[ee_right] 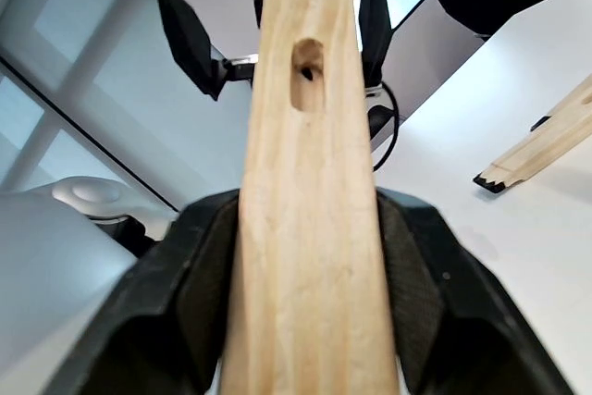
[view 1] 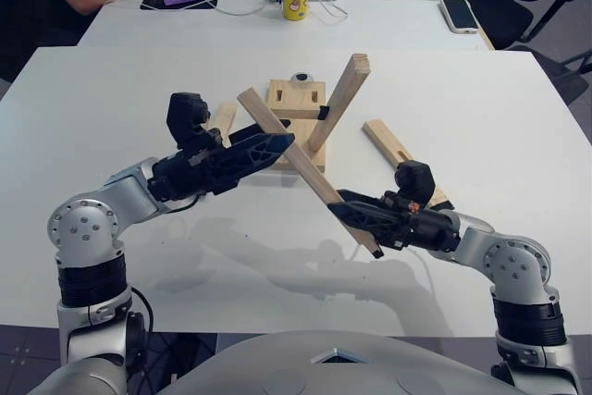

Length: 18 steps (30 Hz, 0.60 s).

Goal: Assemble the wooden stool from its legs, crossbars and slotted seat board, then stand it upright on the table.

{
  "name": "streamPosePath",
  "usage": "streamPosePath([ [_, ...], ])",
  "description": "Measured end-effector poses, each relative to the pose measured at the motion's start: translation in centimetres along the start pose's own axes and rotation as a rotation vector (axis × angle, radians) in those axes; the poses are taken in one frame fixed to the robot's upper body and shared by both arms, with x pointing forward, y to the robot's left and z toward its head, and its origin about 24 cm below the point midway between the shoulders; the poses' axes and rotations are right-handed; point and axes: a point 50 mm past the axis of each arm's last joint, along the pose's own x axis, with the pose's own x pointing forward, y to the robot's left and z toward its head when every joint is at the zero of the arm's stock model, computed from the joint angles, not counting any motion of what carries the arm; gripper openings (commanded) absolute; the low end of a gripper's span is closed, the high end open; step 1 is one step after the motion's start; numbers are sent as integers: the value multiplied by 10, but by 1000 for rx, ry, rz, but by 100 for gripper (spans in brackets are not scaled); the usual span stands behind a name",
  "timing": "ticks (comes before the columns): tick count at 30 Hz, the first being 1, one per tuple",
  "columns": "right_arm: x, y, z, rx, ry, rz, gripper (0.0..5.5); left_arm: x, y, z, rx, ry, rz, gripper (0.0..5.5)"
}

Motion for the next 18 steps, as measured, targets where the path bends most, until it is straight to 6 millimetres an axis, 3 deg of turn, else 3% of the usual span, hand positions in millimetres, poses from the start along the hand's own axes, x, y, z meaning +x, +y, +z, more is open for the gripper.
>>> streamPosePath([
  [18,0,3,-4,-9,10,15,206,0,0,-11,-50,101,-18,263],
])
